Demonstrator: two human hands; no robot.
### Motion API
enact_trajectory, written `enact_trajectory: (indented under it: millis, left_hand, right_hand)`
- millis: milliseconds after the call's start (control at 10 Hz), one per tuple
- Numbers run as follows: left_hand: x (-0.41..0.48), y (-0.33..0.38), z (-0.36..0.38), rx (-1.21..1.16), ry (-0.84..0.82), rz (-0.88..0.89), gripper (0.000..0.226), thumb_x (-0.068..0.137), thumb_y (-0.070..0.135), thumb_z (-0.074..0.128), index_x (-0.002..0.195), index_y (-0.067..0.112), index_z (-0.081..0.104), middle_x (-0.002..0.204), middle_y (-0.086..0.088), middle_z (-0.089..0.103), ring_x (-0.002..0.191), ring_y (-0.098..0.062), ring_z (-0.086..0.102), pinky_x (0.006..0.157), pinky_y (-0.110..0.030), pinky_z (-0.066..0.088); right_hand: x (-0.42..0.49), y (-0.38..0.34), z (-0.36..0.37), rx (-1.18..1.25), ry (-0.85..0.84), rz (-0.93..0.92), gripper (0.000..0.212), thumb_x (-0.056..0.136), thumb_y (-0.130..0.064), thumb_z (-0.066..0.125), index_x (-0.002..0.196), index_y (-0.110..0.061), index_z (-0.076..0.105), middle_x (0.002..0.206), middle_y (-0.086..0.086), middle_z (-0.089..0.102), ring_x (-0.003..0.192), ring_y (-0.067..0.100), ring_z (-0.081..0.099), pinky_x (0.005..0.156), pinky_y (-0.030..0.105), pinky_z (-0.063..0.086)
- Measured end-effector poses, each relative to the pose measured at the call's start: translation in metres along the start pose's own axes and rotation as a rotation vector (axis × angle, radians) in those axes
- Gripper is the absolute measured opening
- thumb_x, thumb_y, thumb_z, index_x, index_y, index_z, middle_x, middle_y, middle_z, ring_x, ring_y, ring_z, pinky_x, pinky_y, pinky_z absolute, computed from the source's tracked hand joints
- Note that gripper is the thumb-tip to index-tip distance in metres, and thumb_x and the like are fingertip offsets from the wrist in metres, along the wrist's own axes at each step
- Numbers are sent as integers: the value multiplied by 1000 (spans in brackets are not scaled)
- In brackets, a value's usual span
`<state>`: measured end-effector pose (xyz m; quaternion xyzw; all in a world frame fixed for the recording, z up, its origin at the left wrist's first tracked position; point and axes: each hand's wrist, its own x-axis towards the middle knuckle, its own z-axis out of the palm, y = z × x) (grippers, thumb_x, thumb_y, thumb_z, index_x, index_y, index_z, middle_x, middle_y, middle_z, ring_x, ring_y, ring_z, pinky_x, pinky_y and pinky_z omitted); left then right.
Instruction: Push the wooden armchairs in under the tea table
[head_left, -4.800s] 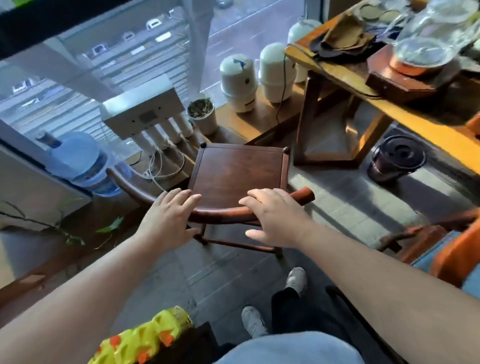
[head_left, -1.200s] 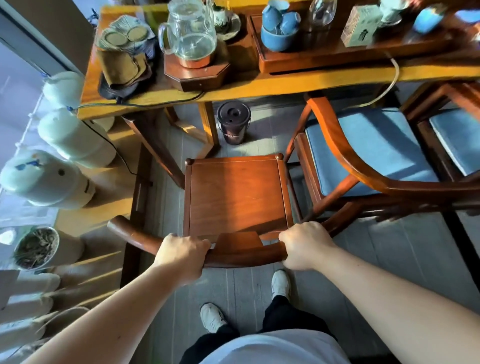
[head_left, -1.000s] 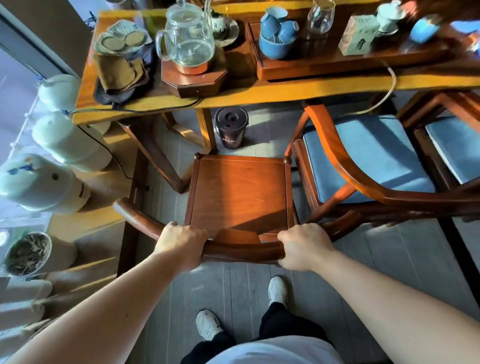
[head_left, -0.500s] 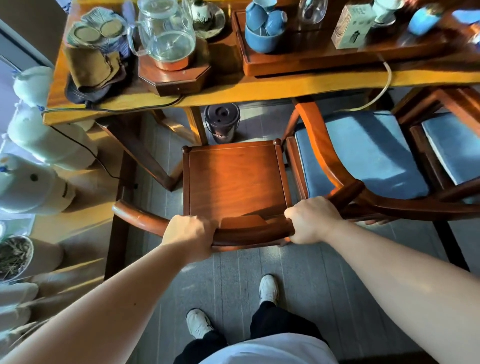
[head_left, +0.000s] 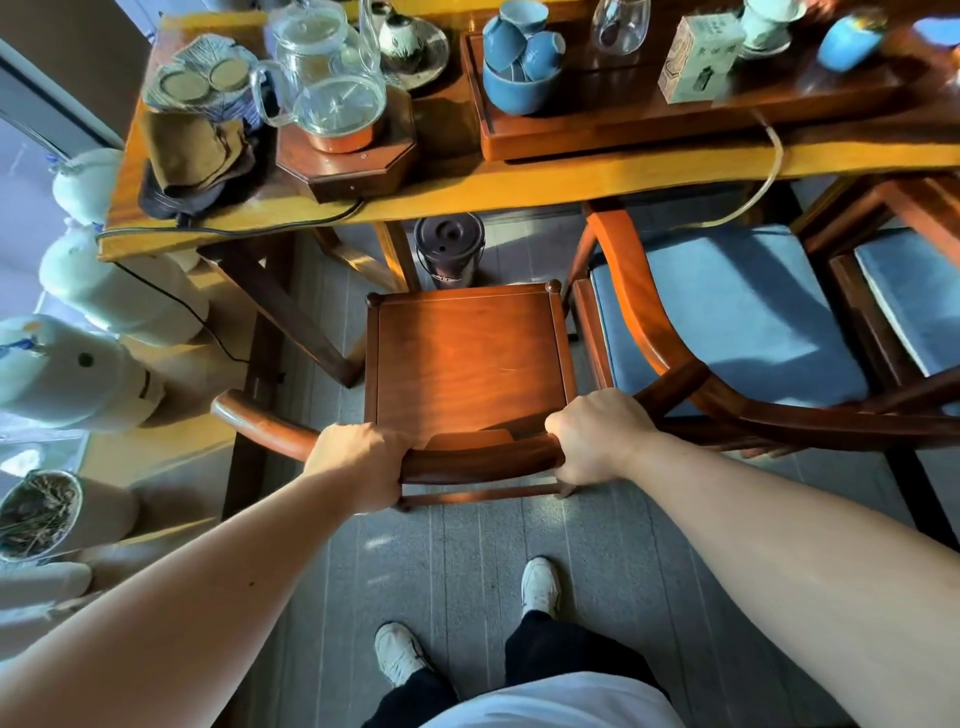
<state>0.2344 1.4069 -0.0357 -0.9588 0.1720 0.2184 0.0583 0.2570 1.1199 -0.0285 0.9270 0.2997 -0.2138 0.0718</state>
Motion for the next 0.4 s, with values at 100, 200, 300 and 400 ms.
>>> enact_trajectory:
  millis: [100, 200, 300, 400]
  left_hand:
    - [-3, 1, -3, -6, 13, -31, 30, 71, 38, 71, 67, 36, 42, 56, 16, 48, 52, -5, 49, 54, -26, 38]
    - [-11, 5, -5, -26, 38, -15, 36, 69, 44, 74, 91, 33, 47, 70, 15, 50, 70, -12, 54, 68, -31, 41]
    - [-19, 2, -13, -56, 55, 72, 63, 69, 61, 63, 120, 31, 41, 106, 7, 58, 105, -20, 53, 95, -39, 39]
    - [-28, -2, -30, -36, 171, 155, 70, 76, 67, 49, 133, 28, 36, 129, 1, 54, 121, -22, 45, 106, -41, 29]
  right_hand:
    - [-2, -1, -3, 16, -18, 16, 26, 66, -52, 61, 73, -28, 53, 59, -8, 49, 58, 21, 52, 52, 30, 40]
    - [-4, -6, -8, 61, -40, 32, 35, 73, -57, 61, 92, -28, 54, 76, -6, 59, 74, 21, 61, 62, 33, 44]
    - [-6, -2, -11, 93, -90, 17, 79, 72, -79, 53, 129, -25, 41, 114, 1, 58, 102, 25, 57, 80, 39, 43]
    - [-12, -1, -22, 260, -39, -12, 86, 76, -81, 45, 142, -27, 30, 144, 3, 43, 125, 26, 43, 102, 46, 36]
